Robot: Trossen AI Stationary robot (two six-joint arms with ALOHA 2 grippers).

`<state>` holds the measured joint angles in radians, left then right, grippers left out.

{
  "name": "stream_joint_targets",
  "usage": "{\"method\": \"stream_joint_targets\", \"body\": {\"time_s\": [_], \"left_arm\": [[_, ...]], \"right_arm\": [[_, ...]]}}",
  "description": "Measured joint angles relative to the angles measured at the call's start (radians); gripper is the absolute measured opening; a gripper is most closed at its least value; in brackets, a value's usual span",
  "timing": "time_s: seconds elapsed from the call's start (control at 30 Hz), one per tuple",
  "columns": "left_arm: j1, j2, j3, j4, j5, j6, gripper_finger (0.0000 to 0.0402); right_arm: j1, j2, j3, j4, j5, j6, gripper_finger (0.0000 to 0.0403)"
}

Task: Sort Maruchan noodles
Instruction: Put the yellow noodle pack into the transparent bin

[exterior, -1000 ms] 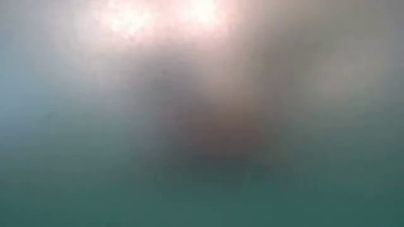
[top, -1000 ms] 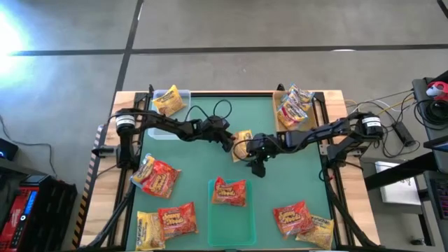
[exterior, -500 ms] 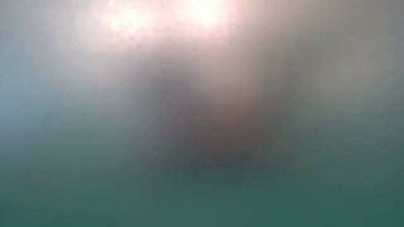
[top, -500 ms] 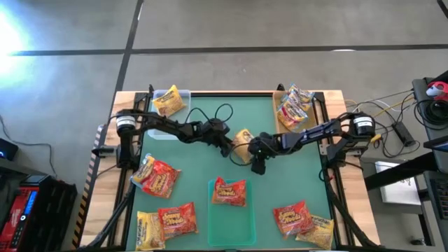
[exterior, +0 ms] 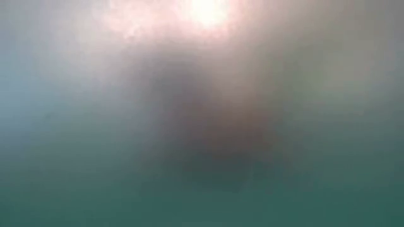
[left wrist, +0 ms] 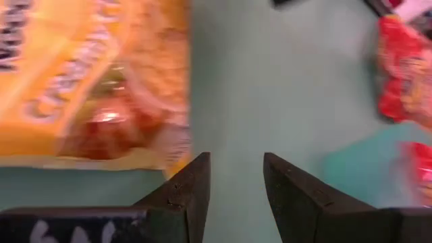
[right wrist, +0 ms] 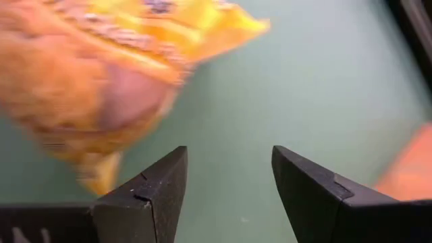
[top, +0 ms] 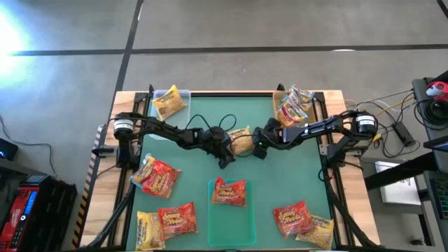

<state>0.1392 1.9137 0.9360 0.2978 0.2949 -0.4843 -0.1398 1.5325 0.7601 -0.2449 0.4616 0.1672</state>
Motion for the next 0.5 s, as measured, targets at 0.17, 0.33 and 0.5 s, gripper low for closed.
{"method": "stream_joint_targets", "body": {"time_s": [0.17, 0.33, 0.5], "left_arm": [[0.005, -0.041, 0.0, 0.005, 0.034, 0.07, 0.0121], [0.057, -0.075, 0.0, 0.004, -0.029, 0.197, 0.0121], [0.129, -0.084, 0.0, 0.005, -0.162, 0.247, 0.0121]], "right_arm": [[-0.005, -0.071, 0.003, -0.047, -0.027, 0.056, 0.0205], [0.007, -0.123, 0.001, 0.086, -0.279, 0.147, 0.0205], [0.057, -0.096, -0.019, 0.276, -0.297, 0.204, 0.0205]]}}
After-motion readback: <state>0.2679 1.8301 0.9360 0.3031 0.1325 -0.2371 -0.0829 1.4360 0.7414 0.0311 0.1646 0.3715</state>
